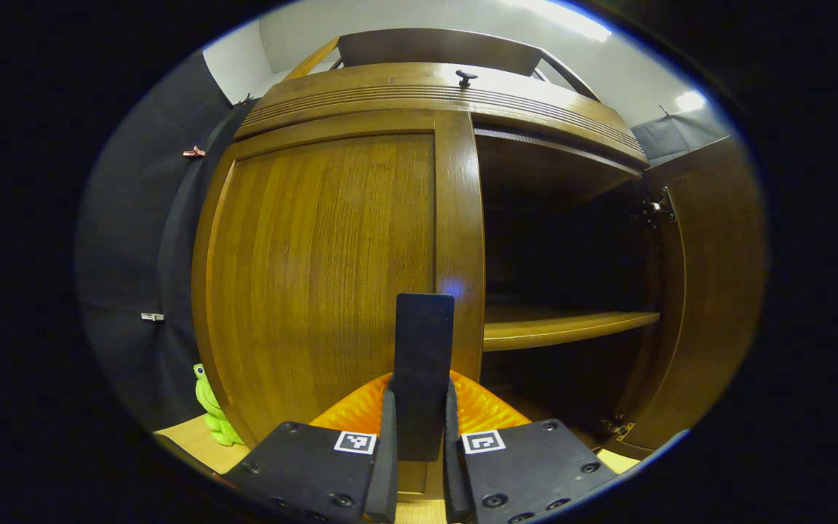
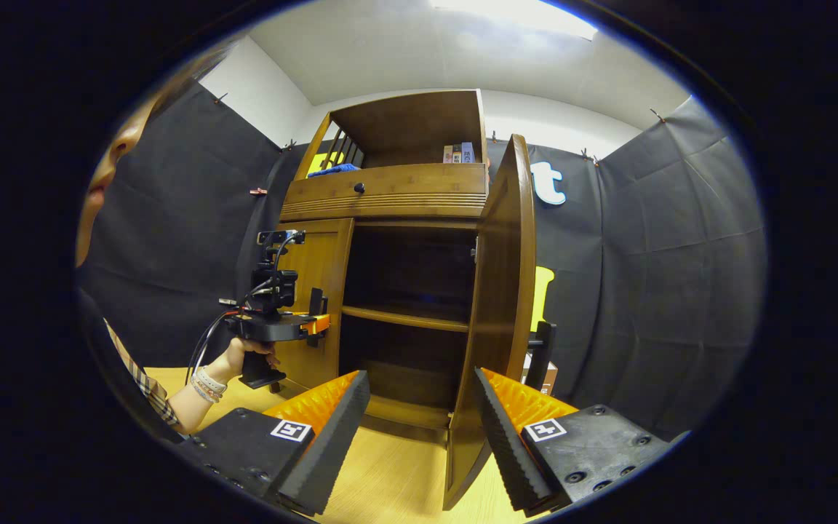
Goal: Open the right door of the double-door shoe cabinet with the right hand, and open the left door with the left hand.
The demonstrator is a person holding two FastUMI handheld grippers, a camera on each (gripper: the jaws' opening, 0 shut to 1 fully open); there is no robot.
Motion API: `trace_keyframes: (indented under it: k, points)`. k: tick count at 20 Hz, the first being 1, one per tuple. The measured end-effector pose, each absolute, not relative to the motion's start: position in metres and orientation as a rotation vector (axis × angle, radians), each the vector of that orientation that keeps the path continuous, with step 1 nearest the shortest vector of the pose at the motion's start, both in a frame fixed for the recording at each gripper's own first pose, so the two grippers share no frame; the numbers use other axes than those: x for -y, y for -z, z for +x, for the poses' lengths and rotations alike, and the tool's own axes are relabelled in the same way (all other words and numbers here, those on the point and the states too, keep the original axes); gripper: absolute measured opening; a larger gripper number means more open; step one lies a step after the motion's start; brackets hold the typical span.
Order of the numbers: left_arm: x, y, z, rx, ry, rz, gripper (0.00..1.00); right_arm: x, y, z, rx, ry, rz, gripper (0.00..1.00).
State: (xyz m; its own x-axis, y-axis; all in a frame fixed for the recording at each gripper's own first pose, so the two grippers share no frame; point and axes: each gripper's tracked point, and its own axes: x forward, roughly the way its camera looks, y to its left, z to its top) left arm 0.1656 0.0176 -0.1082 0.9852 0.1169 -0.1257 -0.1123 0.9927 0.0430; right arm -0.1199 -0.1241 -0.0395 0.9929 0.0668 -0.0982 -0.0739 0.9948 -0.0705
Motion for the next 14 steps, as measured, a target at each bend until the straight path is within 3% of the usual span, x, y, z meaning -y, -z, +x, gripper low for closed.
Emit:
trace_keyframes:
  k: [14]
  points:
    - [-0.035,0.088,0.072,-0.131,-0.030,0.021,0.27,0.081,0.050,-0.120,-0.142,-0.143,-0.093,0.91]
